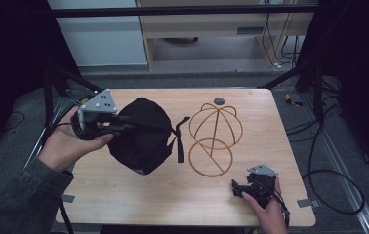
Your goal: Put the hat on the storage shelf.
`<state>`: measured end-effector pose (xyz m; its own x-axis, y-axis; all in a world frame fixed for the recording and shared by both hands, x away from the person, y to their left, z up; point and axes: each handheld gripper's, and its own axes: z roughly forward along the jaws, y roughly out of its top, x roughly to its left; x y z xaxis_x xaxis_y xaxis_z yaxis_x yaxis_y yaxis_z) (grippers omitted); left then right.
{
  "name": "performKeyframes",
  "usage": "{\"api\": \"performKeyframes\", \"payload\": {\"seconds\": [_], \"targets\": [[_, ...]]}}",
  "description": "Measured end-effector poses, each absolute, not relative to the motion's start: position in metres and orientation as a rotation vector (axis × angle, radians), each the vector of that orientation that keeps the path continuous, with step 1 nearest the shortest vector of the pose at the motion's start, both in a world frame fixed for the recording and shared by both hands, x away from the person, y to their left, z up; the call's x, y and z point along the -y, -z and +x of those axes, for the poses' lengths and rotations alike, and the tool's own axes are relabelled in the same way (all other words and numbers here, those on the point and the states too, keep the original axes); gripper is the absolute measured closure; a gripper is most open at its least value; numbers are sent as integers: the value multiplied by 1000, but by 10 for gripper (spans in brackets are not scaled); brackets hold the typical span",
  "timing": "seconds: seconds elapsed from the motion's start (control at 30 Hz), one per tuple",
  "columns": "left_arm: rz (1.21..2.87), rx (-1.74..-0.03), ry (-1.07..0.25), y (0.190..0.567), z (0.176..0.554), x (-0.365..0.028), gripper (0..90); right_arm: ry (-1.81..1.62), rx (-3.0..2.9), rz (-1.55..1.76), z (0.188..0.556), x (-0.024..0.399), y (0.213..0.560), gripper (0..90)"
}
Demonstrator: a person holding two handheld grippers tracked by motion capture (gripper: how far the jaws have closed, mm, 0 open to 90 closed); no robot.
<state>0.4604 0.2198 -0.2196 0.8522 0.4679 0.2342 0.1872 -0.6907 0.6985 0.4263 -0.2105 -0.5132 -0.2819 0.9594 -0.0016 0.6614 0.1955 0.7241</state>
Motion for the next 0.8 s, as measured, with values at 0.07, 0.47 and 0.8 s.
{"api": "performKeyframes", "payload": {"seconds": [0.07, 0.47, 0.8], "targets": [[2323, -470, -530, 215, 459, -220, 735, -863, -2018, 1509, 426, 210, 513, 3], [2301, -486, -550, 197, 465, -215, 737, -867, -2022, 1508, 427, 211, 513, 3], [2306, -443, -565, 181, 461, -202, 738, -864, -2017, 1512, 427, 210, 513, 3]]}}
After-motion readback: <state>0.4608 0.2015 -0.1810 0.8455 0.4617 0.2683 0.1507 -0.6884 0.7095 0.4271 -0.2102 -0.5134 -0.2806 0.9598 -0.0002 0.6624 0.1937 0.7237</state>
